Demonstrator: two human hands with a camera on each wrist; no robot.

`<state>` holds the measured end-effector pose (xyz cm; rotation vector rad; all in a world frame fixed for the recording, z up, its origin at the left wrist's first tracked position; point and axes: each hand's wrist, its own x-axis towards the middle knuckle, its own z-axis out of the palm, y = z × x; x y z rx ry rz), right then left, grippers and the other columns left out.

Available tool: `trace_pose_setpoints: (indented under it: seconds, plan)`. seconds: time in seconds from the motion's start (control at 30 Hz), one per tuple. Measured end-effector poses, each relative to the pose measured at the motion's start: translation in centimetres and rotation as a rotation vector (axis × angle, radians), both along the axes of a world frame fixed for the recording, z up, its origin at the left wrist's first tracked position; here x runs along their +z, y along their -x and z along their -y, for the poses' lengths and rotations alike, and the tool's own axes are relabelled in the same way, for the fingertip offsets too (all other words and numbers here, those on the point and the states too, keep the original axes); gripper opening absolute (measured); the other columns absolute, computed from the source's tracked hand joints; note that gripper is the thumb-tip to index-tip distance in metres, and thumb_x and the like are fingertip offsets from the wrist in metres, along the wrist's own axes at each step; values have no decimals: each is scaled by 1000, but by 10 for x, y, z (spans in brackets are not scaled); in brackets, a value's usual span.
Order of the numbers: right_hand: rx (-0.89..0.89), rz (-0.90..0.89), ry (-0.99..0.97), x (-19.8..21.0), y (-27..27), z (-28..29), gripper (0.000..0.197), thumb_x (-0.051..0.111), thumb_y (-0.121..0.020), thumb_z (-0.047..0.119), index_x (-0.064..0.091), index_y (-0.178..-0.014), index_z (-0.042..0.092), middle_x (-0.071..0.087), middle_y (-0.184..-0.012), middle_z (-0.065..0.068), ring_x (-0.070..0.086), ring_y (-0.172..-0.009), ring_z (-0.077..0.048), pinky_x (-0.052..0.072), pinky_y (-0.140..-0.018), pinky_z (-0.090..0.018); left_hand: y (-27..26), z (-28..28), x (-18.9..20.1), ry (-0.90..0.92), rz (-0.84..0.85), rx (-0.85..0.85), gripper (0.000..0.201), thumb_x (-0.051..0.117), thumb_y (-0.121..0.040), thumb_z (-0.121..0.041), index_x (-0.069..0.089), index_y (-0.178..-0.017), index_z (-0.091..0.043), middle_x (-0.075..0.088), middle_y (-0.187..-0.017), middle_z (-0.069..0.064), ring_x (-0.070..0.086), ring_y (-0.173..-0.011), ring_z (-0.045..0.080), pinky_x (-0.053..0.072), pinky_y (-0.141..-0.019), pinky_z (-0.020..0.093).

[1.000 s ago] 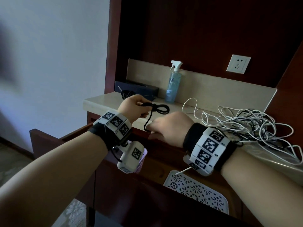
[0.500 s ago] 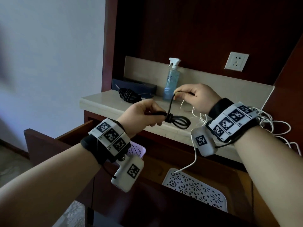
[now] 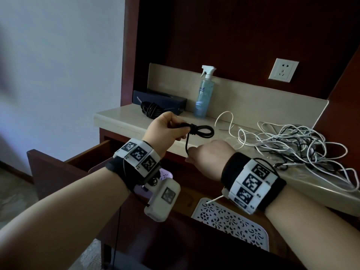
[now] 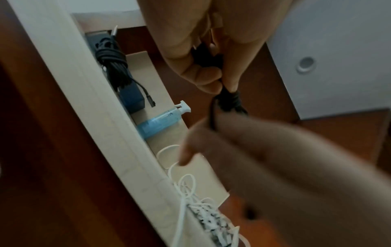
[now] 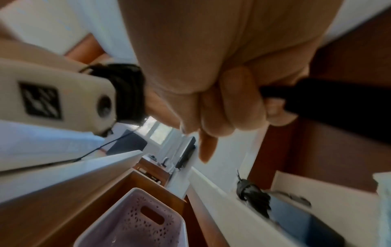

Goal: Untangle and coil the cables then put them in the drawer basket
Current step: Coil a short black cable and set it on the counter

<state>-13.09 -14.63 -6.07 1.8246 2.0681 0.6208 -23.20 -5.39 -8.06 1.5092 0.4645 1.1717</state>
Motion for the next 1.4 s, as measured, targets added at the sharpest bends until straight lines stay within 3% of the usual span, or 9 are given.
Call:
trace_pose_setpoints:
  seconds: [0.07, 0.17, 0.33, 0.57, 0.73, 0.87, 1.1, 1.2, 1.4]
  plan:
    - [90, 40, -110, 1, 5, 3, 26, 35, -101, 27, 56, -102, 12, 64, -85, -5, 58, -74, -27, 27, -58, -30, -3, -2, -7, -113, -127, 67, 29, 66, -80, 6, 48, -70, -15, 58, -71, 2, 54, -53, 3, 45, -55, 14]
    - [236, 33, -335, 13, 7, 7, 24, 53, -80, 21, 58, -57, 16, 53, -46, 1, 47, -36, -21, 21, -49, -24, -4, -1, -12, -244, -245, 42, 32, 68, -78, 6, 49, -68, -18, 58, -71, -2, 53, -63, 8, 47, -65, 24]
    - [99, -307, -332, 40, -21, 12, 26, 42, -95, 36, 67, -96, 29, 54, -83, 11, 54, -84, -16, 42, -79, -37, 4, 1, -8, -230, -182, -104, 29, 63, -81, 10, 48, -71, -13, 63, -62, -6, 56, -55, -2, 45, -57, 12]
    - [51, -1080, -253, 31, -39, 9, 19, 55, -90, 26, 68, -84, 14, 69, -76, 3, 67, -70, -10, 53, -72, -24, 12, -3, -4, -232, -110, -301, 24, 57, -83, 12, 48, -74, -9, 65, -63, -7, 61, -60, 5, 48, -59, 16]
    - [-28, -1557, -160, 24, -36, 6, 17, 54, -90, 22, 66, -84, 13, 69, -84, -15, 68, -70, -28, 56, -66, -34, 18, -9, 4, -256, -47, -387, 19, 59, -76, 4, 46, -81, -8, 66, -67, -8, 59, -61, 6, 47, -61, 17]
    - [-66, -1702, -160, 20, -37, 4, 8, 60, -84, 20, 67, -82, 19, 71, -71, -1, 67, -59, -14, 52, -51, -20, 21, -15, 9, -368, -120, -315, 29, 55, -82, 17, 49, -80, -12, 67, -70, -14, 60, -64, 1, 49, -66, 16]
    - [-133, -1782, -86, 13, -36, 1, 7, 62, -80, 25, 68, -79, 20, 72, -71, 5, 61, -66, -12, 38, -54, -19, 20, -20, 13, -542, -113, -201, 26, 74, -67, -17, 66, -71, -41, 68, -79, -15, 63, -80, 8, 50, -79, 21]
    - [-114, -1920, -23, 10, -35, -1, 18, 63, -70, 27, 74, -77, 15, 73, -80, -5, 52, -82, -24, 29, -57, -25, 16, -23, 8, -551, -84, -127, 28, 73, -68, -12, 66, -71, -39, 69, -81, -16, 62, -83, 7, 49, -82, 23]
    - [-107, -2065, -203, 2, -29, -10, 7, 57, -85, 11, 63, -81, 9, 71, -75, -5, 57, -60, -12, 34, -53, -20, 13, -22, 10, -555, -112, -40, 15, 65, -68, -33, 58, -81, -29, 63, -88, -19, 58, -86, 4, 43, -78, 25]
